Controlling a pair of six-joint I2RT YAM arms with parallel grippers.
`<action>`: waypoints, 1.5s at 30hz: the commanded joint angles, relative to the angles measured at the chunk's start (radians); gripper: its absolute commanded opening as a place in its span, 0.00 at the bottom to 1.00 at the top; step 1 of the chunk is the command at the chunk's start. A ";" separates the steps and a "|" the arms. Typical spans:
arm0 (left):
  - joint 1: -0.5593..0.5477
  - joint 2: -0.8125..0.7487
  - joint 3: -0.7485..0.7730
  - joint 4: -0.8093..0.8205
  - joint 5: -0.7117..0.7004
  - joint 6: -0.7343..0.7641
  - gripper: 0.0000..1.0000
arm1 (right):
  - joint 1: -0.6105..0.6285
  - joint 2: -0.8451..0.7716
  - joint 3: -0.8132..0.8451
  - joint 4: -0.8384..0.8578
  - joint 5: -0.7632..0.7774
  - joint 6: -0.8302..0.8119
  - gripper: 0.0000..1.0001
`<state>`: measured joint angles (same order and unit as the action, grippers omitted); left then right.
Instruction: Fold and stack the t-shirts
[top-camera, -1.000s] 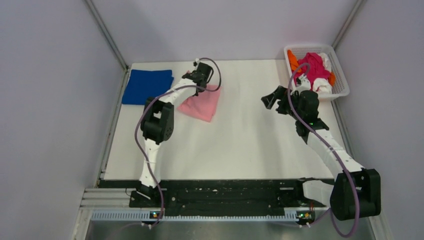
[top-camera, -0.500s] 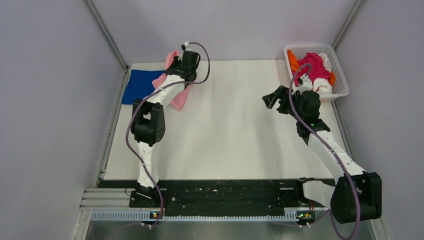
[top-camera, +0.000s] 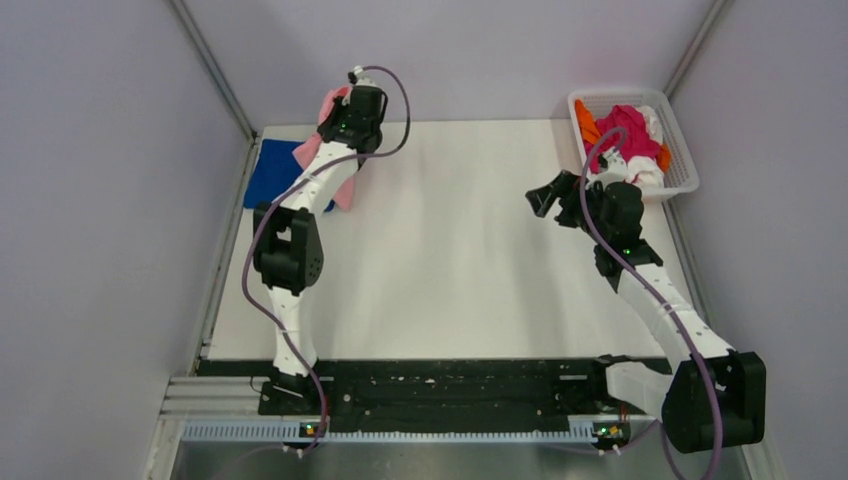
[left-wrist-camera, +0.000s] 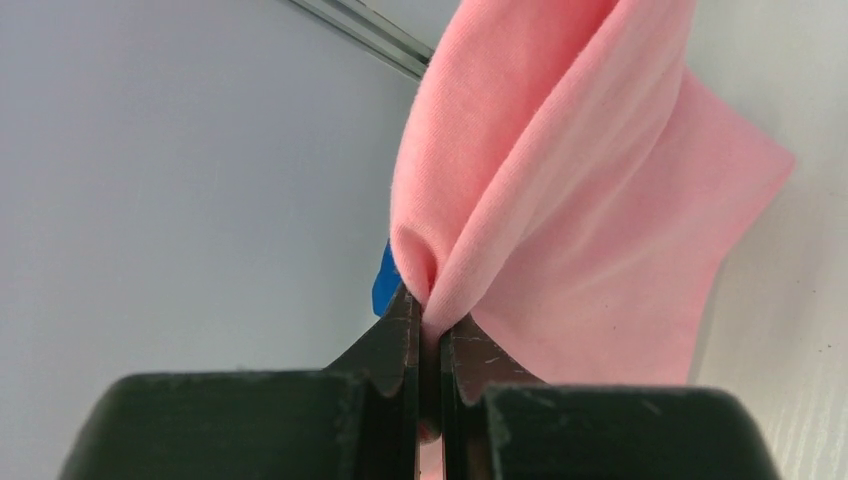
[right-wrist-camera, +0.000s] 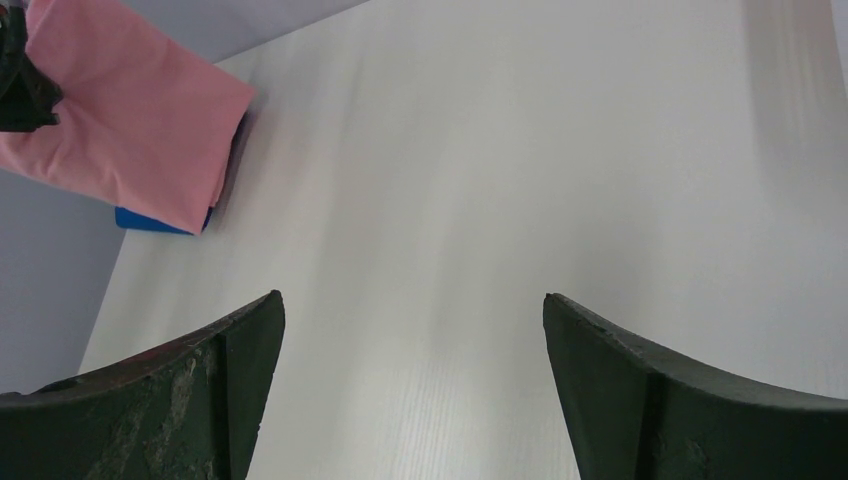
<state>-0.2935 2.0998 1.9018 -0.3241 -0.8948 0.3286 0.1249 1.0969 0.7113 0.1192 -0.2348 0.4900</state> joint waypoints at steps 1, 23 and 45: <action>0.022 -0.100 0.055 0.006 0.004 -0.040 0.00 | -0.004 -0.030 -0.007 0.020 0.012 -0.013 0.99; 0.234 0.040 0.046 -0.003 0.165 -0.172 0.00 | -0.004 0.007 0.016 -0.010 0.051 -0.024 0.99; 0.340 -0.067 0.127 -0.202 0.384 -0.553 0.99 | -0.005 -0.138 -0.032 -0.117 0.099 0.022 0.99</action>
<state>0.0505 2.2463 2.0666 -0.4725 -0.6815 -0.0402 0.1249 1.0306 0.6987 0.0059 -0.1558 0.4900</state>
